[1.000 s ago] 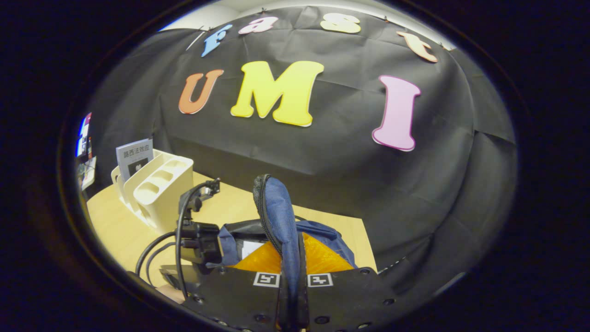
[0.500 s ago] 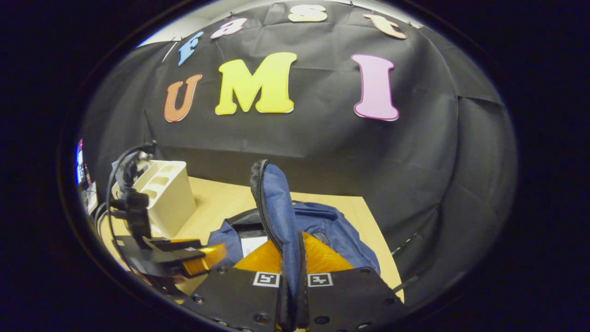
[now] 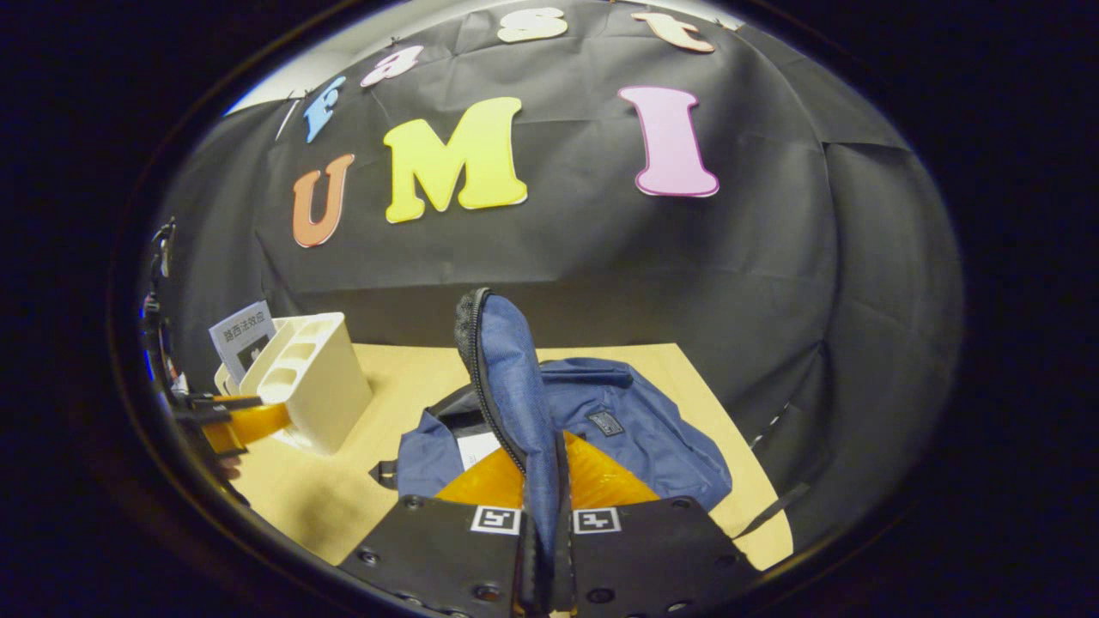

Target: Open the schoolbag, grab two books from the bookshelf and put them into the schoolbag.

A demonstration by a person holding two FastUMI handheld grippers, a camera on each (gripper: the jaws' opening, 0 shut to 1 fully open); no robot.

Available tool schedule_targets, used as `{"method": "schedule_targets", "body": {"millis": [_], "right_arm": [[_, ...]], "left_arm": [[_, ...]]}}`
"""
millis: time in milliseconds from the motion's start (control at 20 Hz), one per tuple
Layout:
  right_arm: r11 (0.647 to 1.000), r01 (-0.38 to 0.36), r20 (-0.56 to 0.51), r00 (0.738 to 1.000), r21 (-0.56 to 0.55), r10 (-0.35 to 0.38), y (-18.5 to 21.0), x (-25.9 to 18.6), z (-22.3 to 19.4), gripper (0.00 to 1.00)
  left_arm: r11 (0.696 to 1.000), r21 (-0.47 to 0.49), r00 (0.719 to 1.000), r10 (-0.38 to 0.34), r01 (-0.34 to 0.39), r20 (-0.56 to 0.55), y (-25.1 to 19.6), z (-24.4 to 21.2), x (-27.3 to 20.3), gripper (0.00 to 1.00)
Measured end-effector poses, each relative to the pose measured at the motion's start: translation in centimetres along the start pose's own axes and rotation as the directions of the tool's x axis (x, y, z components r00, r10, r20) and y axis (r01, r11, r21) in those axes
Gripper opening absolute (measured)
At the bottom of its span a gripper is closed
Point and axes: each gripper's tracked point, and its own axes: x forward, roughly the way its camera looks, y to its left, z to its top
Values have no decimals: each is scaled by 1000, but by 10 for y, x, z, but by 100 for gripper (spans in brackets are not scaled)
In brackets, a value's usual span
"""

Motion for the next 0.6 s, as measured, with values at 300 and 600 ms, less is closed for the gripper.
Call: {"method": "schedule_targets", "body": {"millis": [300,600], "right_arm": [[1000,22,18,1000,-15,-22,-1,-9,-1,8],[998,49,28,998,-41,-48,11,-15,-1,8]], "left_arm": [[994,-3,994,107,-107,31,99,38,-37,98],[972,116,974,190,-204,122,166,98,-52,98]]}}
